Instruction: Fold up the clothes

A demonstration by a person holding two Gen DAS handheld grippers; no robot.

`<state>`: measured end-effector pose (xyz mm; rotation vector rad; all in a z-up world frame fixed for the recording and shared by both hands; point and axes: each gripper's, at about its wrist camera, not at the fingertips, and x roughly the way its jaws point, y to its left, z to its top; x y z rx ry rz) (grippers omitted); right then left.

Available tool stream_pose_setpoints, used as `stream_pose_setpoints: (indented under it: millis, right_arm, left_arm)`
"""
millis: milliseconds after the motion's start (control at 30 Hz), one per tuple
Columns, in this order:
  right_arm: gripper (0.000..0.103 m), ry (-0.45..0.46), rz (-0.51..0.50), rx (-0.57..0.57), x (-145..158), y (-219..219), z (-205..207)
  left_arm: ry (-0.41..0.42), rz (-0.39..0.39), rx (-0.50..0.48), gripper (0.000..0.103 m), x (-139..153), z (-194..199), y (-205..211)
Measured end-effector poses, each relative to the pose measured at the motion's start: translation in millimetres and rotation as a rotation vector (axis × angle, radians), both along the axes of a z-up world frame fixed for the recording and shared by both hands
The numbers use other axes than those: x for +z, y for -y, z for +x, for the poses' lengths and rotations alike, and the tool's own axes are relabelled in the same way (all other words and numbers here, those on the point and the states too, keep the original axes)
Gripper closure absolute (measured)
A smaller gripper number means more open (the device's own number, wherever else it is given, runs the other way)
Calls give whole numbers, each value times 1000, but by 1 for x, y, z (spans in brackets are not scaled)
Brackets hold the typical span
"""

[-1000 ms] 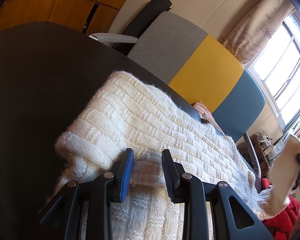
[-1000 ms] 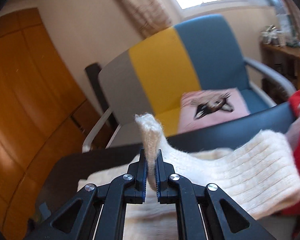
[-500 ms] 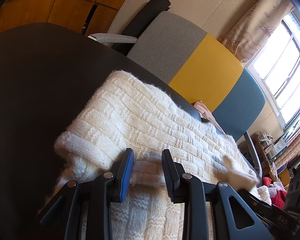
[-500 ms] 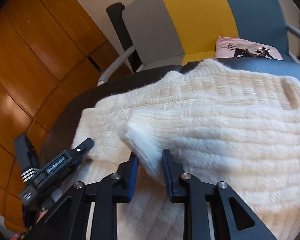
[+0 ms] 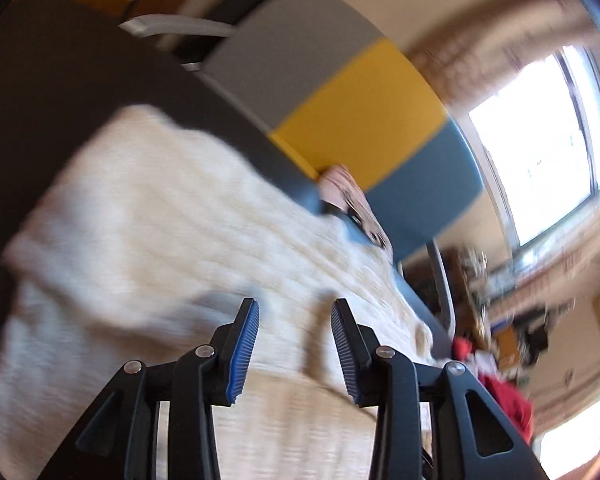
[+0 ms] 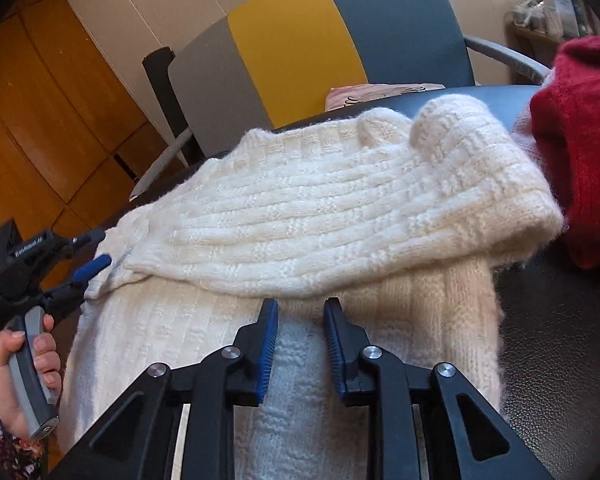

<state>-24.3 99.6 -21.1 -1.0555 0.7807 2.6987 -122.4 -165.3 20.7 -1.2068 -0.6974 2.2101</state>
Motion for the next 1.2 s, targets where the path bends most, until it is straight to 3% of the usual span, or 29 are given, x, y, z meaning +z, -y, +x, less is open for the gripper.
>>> stream_pose_setpoints:
  millis: [100,200,267,433,500,567,733,867,967,1067,1133,1200]
  right_arm:
    - [78,-46,-25,-24,-1,-4,7]
    - [78,-133,-94,-116,-2,-19,25]
    - [79,-190,-146,-186,-3,-31,38]
    - [79,-152,-229,-190,-19,-41,28]
    - [79,-156,-231,-188,-20,-40,27]
    - [81,-162,-242,-193,-20,-40,30]
    - [82,-164,-241,-205,-21,-40,34]
    - [82,-161,-243,-206,-21,-42,39]
    - [82,-159,-246,-203,-21,-42,38]
    - [81,-168,-284,-200,-21,-47,38]
    - [77,-173,-325,-207,-21,-52,40]
    - [74,-171,-388,-223,-22,-60,39]
  left_arm:
    - [-21,-71,-81,64,4,-2,-33]
    - [56,-202,-131,63,-13,-11,-64]
    - [45,-209,-131,63,-18,-9,-70]
    - [35,-190,-90,67,-20,1,-75]
    - [43,-176,-105,87,-16,1,-75]
    - [52,-145,-134,95,-12,0,-75]
    - [-62,-65,-108,96,26,-2,-52]
    - [-126,-46,-63,96,45,-8,-27]
    - [-100,-104,-42,96,33,-11,-9]
    - [-54,-156,1,96,1,-14,5]
    - [-35,-159,22,96,-19,-9,10]
    - [-71,-106,24,93,-31,0,18]
